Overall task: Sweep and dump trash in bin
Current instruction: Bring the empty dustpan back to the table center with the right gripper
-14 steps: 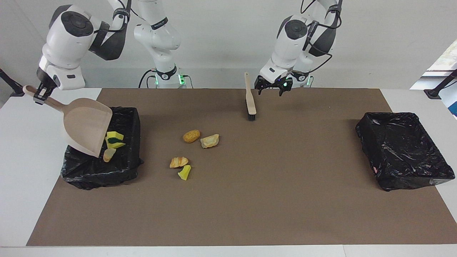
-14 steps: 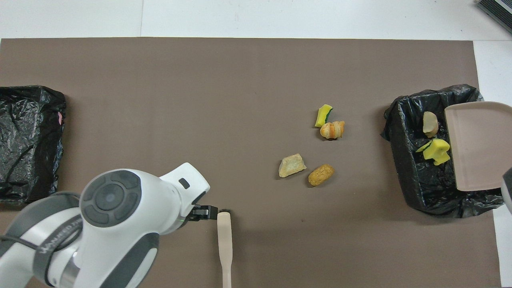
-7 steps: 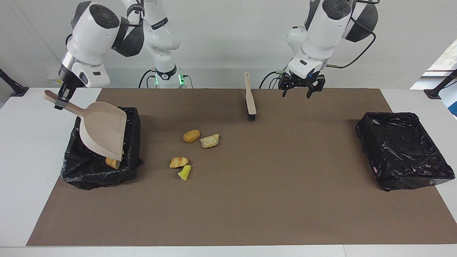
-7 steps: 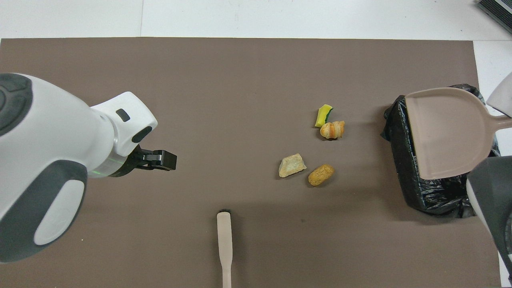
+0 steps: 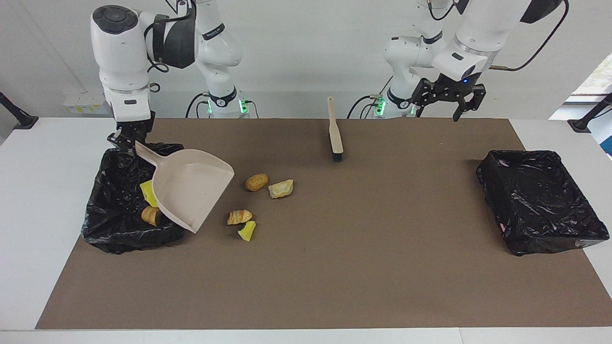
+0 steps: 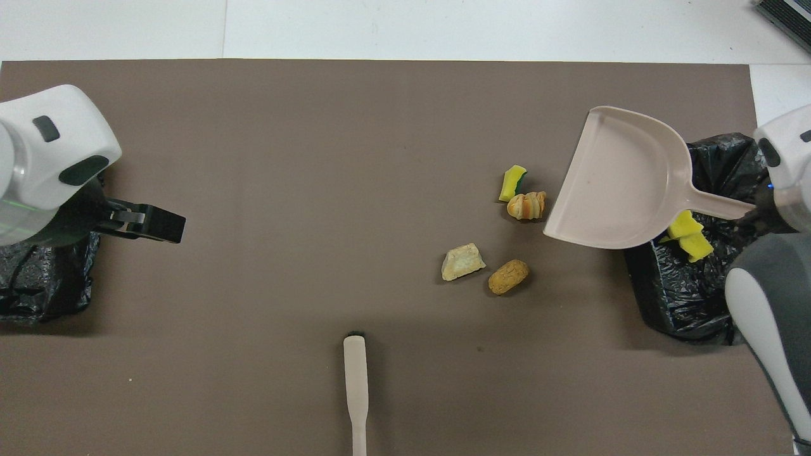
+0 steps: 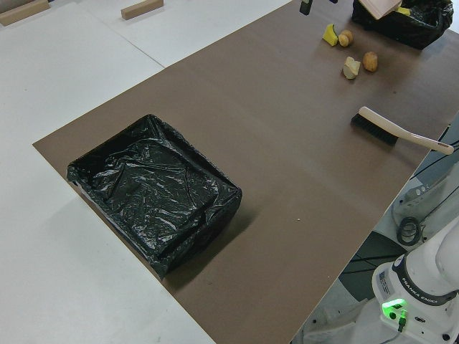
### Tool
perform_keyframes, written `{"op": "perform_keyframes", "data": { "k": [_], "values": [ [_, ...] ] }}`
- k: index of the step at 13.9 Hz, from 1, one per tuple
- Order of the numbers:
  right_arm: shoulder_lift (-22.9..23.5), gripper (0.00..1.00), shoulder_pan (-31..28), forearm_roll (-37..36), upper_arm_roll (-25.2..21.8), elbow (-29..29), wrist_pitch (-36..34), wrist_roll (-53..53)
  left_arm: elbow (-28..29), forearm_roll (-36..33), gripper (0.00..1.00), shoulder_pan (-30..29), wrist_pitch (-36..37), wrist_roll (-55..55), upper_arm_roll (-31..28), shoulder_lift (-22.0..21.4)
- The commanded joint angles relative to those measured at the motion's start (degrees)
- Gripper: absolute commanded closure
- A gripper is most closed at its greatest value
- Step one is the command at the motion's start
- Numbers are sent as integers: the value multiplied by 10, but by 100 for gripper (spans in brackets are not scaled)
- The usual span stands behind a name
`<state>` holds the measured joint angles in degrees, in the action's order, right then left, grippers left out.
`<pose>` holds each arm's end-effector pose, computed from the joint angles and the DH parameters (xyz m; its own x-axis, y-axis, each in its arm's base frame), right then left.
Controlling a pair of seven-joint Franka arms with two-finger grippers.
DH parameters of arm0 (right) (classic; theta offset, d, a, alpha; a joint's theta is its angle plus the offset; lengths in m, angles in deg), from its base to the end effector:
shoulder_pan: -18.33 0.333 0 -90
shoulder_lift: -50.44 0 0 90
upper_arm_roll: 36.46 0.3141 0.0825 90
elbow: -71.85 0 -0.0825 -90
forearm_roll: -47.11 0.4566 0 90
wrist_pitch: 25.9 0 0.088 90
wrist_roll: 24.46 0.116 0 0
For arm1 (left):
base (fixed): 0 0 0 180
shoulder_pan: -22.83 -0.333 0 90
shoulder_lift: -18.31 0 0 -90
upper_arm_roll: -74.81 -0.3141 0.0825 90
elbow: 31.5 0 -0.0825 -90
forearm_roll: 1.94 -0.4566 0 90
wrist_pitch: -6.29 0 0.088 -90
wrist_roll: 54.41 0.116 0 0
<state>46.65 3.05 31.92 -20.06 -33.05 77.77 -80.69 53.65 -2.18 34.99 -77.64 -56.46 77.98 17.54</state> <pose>0.6200 -0.0086 0.5348 0.4961 0.8424 -0.2104 0.8666 -0.4653 0.1800 0.5900 -0.1614 0.6583 0.9733 -0.2293 -0.0077 -0.2293 -0.9733 -0.0052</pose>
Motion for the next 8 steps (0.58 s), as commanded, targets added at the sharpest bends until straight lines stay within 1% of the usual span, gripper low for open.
{"op": "perform_keyframes", "data": {
  "k": [1, 3, 4, 6, 7, 8],
  "values": [
    [19, 100, 40, 47, 4, 7, -21, 178, -39, -18, 0, -4, 20, 25, 5, 28],
    [48, 100, 63, 94, 4, 10, -15, 296, -41, 3, 0, -6, 18, 25, 3, 32],
    [63, 100, 74, 113, 4, 10, -7, 353, -46, 15, 0, -21, 19, 25, 1, 41],
    [93, 100, 137, 118, 4, 14, 36, 482, -46, 16, 0, -27, 11, 28, 3, 35],
    [112, 100, 167, 115, 4, 15, 58, 552, -32, 17, 0, -27, 8, 26, 0, 20],
    [126, 100, 197, 111, 4, 15, 82, 609, -8, 17, 0, -27, -12, 26, -1, 10]
  ]
}}
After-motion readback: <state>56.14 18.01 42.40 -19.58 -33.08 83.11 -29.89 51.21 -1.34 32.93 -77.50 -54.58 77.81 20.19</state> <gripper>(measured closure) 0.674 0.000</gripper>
